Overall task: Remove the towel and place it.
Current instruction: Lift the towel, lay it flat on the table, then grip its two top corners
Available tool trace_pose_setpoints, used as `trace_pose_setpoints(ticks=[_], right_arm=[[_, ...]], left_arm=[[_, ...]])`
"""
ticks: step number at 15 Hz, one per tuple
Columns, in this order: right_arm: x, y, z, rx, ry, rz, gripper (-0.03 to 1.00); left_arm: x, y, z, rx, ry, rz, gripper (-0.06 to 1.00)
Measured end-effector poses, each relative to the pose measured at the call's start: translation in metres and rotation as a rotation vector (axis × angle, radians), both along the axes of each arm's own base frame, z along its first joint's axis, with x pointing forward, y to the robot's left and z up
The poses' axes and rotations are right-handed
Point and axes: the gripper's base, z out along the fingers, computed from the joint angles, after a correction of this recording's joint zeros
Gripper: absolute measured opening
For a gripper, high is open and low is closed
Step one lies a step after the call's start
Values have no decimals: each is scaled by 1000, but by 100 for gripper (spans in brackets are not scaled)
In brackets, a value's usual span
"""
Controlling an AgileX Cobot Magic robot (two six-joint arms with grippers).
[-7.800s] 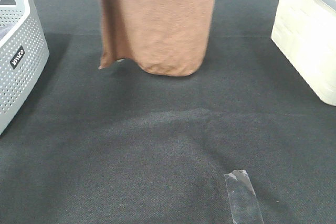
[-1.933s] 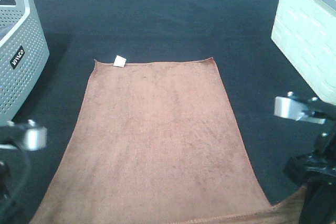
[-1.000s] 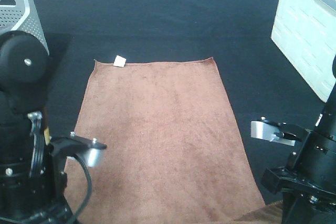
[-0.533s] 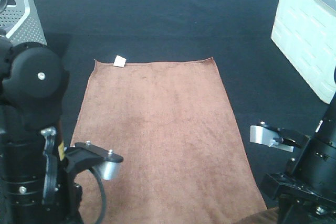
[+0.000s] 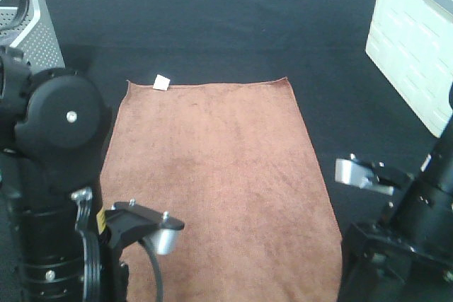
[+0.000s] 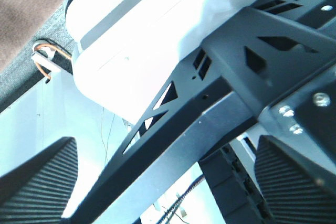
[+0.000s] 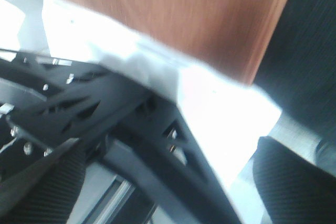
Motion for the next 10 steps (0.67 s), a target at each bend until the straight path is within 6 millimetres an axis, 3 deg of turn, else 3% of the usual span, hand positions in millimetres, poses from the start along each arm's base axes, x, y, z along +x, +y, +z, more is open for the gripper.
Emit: trace_pose_setpoints(ticks=[2, 4, 7, 10], right_arm=[[21, 3, 11, -1, -88, 14, 81], [57, 1, 31, -60, -248, 4, 81], [120, -22, 78, -77, -458, -141, 81], [172, -32, 101, -58, -515, -176, 82]], left_arm=[[12, -6, 10, -19, -66, -32, 85], [43, -1, 25, -31, -154, -17, 85], [114, 41, 50, -73, -281, 115, 85], [180, 86, 57, -75, -369, 246, 85]])
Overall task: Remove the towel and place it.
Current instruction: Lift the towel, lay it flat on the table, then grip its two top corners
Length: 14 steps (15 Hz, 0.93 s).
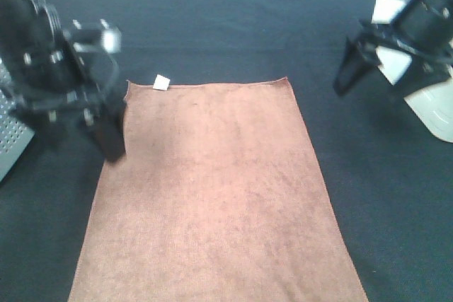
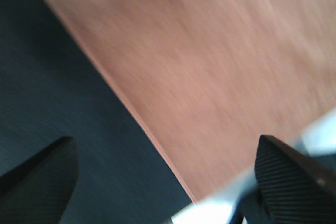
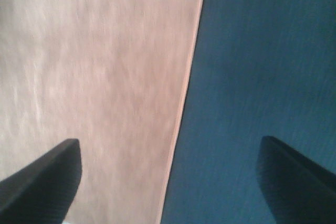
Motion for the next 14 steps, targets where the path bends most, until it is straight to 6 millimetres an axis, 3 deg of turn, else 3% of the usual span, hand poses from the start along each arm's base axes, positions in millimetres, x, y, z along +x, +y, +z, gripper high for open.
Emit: trace_pose_setpoints(ticks=[2, 5, 7, 9, 12, 14], right_arm=[[20, 2, 1, 6, -30, -2, 84], [27, 3, 1, 13, -61, -30, 84], [31, 5, -5, 36, -62, -47, 84], [42, 6, -23, 35, -36, -39, 84], [76, 10, -55, 39, -16, -13, 84], [97, 13, -64, 60, -39, -12, 84]], left_arm=[[41, 18, -6, -8, -74, 81, 85], [94, 31, -21, -7, -130, 154, 85], [114, 31, -32, -8, -125, 163, 85], [128, 29, -49, -4, -106, 162, 85], [146, 37, -65, -1, -96, 181, 85], [154, 48, -71, -14, -99, 214, 85]])
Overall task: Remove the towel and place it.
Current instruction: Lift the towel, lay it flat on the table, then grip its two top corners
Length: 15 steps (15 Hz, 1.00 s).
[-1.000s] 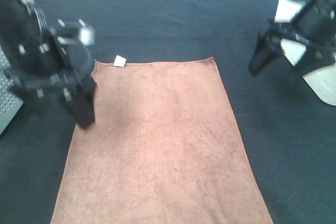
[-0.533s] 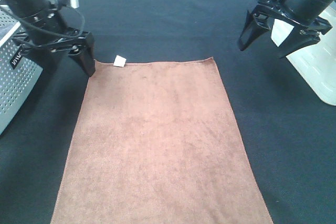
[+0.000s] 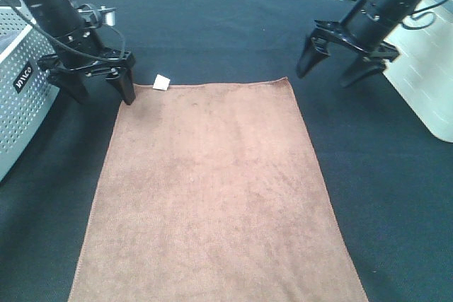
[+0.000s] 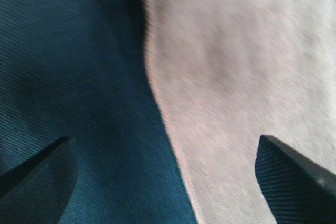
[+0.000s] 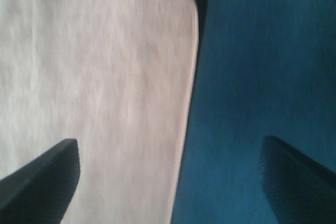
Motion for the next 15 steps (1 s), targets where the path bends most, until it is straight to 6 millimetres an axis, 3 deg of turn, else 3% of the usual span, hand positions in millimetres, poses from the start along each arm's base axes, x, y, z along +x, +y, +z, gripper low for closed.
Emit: trace_pose_setpoints(ticks=[4, 7, 15], right_arm=[[30, 4, -40, 18, -8, 4, 84], [38, 4, -64, 13, -9, -4, 84], [43, 14, -75, 43, -35, -9, 84]], left_arm=[[10, 13, -17, -40, -5, 18, 85], [15, 11, -37, -63, -11, 31, 85], [22, 8, -39, -101, -65, 67, 85]])
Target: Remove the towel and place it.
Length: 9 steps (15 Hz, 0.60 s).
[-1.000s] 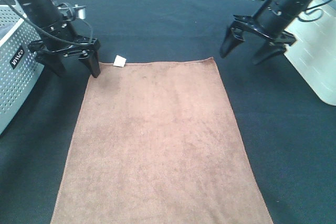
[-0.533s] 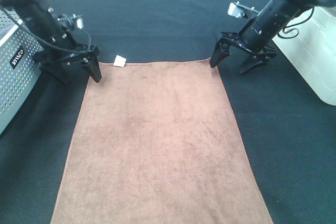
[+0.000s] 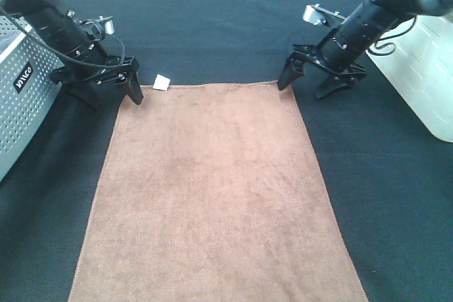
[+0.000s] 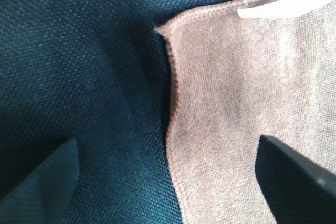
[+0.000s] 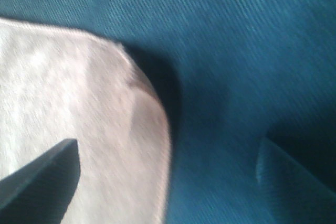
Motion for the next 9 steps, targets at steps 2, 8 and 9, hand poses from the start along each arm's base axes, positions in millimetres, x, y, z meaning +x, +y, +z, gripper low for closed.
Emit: trace_pose_setpoints(ticks=[2, 8, 9], right_arm=[[1, 14, -4, -3, -23, 16, 84], [1, 54, -9, -8, -111, 50, 81], [0, 62, -9, -15, -132, 64, 81]], left_arm=[[0, 0, 0, -1, -1, 1, 85], [1, -32, -9, -145, 5, 30, 75], [1, -38, -9, -145, -1, 21, 73]])
